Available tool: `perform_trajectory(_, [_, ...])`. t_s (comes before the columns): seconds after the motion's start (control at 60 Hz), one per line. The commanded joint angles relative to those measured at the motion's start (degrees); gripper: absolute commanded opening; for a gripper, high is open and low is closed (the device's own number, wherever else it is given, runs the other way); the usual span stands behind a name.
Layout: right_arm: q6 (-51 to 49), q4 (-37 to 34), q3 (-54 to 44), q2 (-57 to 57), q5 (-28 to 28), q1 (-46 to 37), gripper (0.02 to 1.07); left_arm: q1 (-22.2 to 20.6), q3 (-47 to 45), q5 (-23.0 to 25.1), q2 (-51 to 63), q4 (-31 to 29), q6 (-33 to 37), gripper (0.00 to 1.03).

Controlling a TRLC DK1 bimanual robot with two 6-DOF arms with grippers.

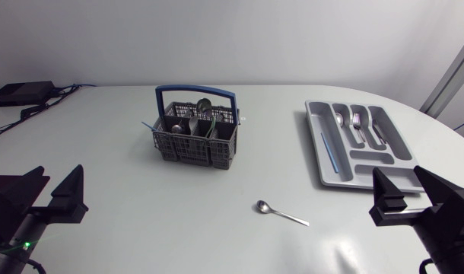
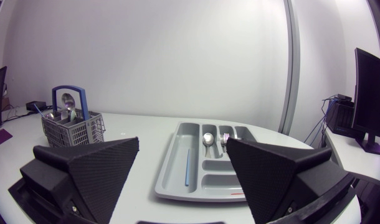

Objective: Unload the cutlery basket into the drawer organizer.

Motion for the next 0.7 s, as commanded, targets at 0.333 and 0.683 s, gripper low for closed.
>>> perform_trajectory(0.333, [0.51, 2.88, -0.44, -0.16, 1.3, 0.95, 1.03, 0.72, -0.15, -0.32, -0.65, -0.78, -1.98, 0.99])
perform_trajectory(0.683, [0.51, 11.94, 11.42, 26.11, 1.74, 5.08, 1.03, 0.46, 12.68, -0.32, 15.87, -0.6, -2.15, 0.97])
